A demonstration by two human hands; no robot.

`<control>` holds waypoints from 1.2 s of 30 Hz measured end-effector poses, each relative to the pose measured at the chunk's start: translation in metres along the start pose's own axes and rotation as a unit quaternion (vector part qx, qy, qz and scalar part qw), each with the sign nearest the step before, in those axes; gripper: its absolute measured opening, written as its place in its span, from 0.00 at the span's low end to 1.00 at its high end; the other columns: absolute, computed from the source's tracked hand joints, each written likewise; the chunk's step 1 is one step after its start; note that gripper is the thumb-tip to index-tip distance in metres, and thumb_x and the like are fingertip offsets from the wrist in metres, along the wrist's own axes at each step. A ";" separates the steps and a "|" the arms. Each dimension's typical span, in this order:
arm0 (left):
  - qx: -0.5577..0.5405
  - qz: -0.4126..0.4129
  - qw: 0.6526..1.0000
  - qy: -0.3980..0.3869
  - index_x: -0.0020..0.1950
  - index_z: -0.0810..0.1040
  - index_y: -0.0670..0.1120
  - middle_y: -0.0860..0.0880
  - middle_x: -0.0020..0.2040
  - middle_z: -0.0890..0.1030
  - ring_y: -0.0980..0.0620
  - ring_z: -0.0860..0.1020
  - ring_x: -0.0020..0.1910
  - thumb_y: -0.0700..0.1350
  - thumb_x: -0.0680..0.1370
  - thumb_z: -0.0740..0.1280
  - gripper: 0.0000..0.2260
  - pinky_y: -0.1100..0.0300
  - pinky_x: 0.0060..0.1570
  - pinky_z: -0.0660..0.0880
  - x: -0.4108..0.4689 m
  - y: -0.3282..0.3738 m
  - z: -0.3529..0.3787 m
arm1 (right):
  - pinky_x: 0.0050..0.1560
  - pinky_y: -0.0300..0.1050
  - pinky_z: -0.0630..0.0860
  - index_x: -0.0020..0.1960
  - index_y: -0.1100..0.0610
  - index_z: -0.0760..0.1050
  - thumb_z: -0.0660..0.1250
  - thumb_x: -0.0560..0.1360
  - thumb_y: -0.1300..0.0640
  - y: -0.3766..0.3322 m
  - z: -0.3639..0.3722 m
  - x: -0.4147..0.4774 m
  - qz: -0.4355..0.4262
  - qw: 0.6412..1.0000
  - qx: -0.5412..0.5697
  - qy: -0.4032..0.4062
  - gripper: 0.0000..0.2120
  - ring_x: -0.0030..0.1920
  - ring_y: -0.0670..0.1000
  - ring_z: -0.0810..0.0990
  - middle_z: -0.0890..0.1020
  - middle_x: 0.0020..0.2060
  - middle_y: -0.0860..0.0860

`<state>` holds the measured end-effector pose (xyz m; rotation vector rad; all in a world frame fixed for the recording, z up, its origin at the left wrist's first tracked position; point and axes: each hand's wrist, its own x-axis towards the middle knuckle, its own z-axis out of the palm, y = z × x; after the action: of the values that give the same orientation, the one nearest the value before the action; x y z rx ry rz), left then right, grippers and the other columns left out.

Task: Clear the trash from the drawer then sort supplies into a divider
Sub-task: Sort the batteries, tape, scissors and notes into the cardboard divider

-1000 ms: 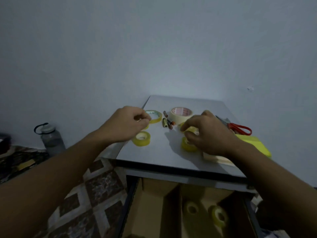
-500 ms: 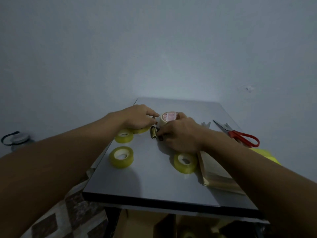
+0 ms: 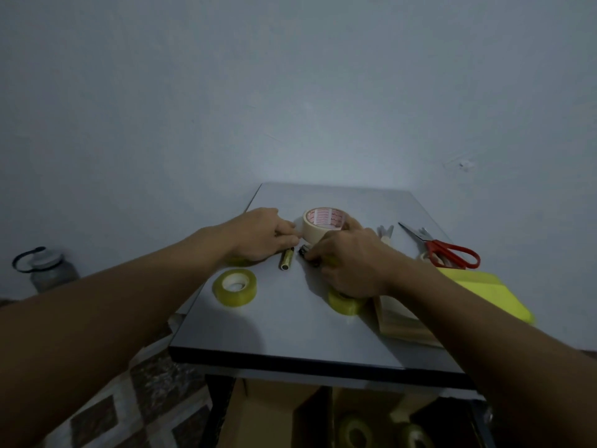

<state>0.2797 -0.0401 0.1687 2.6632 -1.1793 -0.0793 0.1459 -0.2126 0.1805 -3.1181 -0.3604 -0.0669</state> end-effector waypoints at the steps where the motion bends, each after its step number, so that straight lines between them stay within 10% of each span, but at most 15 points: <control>1: 0.007 0.015 1.000 0.002 0.68 0.77 0.58 0.56 0.74 0.70 0.47 0.60 0.77 0.59 0.82 0.58 0.18 0.46 0.76 0.56 -0.003 -0.001 0.002 | 0.65 0.62 0.67 0.66 0.40 0.74 0.56 0.78 0.47 -0.002 0.000 -0.002 0.004 1.000 0.001 0.005 0.18 0.67 0.60 0.66 0.78 0.63 0.50; 18: -0.052 -0.017 0.995 0.079 0.64 0.79 0.59 0.55 0.57 0.73 0.53 0.73 0.56 0.63 0.71 0.72 0.23 0.59 0.51 0.70 -0.074 0.008 -0.011 | 0.60 0.55 0.73 0.57 0.45 0.81 0.66 0.75 0.45 -0.022 0.002 -0.005 0.087 0.991 0.069 0.069 0.13 0.60 0.55 0.73 0.81 0.55 0.51; 36: -0.052 -0.047 0.995 0.068 0.62 0.81 0.56 0.51 0.60 0.80 0.53 0.77 0.54 0.61 0.74 0.70 0.19 0.55 0.55 0.76 -0.064 0.011 -0.005 | 0.58 0.56 0.75 0.55 0.49 0.80 0.66 0.76 0.51 -0.030 0.011 0.003 0.120 0.983 0.085 0.105 0.09 0.56 0.55 0.76 0.83 0.51 0.52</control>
<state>0.2289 0.0007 0.1734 2.5862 -0.9813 0.0253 0.1428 -0.1825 0.1693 -2.9214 0.0142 -0.3421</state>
